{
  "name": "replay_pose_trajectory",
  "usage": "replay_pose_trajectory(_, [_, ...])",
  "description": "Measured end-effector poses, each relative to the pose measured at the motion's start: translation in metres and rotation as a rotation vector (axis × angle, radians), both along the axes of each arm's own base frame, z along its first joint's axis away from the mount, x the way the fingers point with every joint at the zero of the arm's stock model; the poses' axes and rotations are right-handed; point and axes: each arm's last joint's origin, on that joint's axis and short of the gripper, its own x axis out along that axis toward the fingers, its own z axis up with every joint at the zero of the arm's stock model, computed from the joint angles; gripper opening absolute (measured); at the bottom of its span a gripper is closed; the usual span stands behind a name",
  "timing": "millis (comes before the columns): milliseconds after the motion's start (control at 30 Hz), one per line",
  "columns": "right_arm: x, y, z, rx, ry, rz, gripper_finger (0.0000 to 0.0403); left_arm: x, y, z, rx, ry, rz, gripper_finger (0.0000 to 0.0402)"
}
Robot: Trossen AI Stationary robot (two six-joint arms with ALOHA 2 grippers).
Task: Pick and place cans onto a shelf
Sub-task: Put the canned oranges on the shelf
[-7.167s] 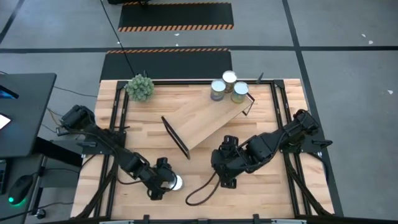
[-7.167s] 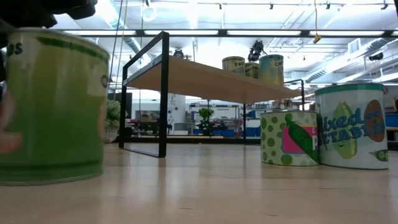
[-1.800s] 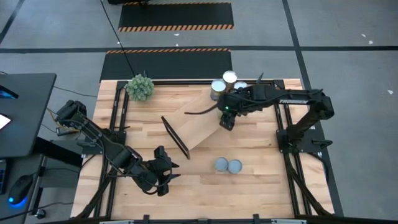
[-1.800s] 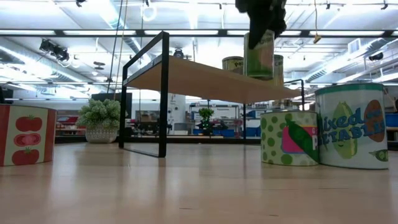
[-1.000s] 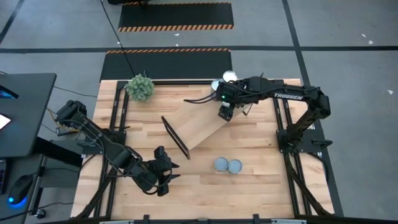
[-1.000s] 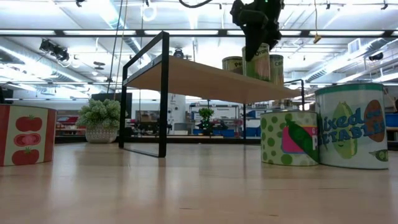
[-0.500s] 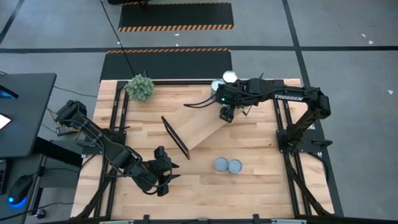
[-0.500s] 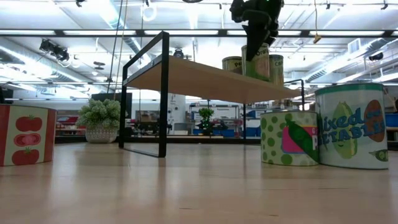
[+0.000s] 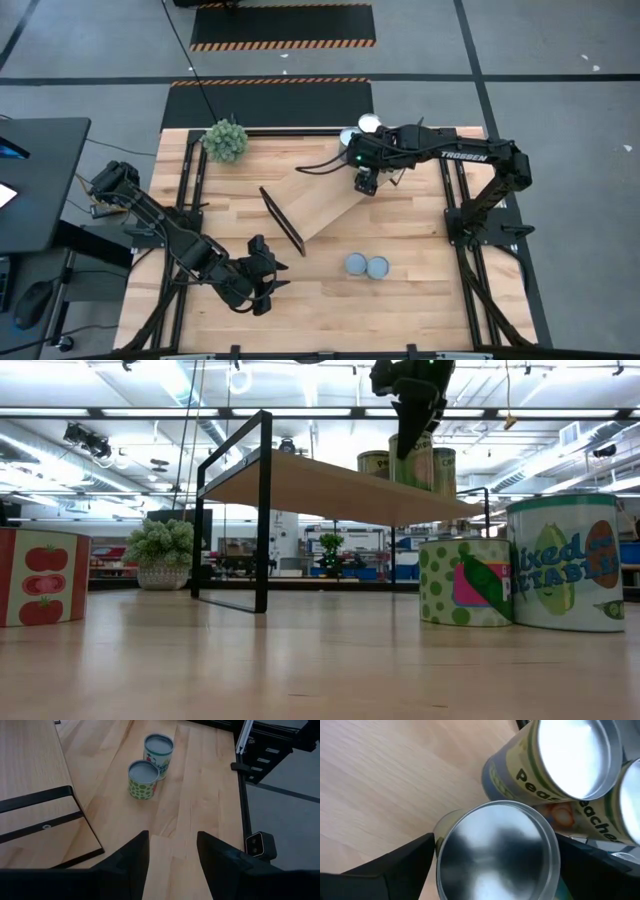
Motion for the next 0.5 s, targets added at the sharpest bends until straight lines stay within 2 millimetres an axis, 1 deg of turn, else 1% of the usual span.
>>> replay_pose_trajectory(500, [-0.0002,-0.0009,0.0006,-0.056,0.031,0.038,0.0397,0.0,0.0,0.0,0.0,0.0,0.0,0.0172])
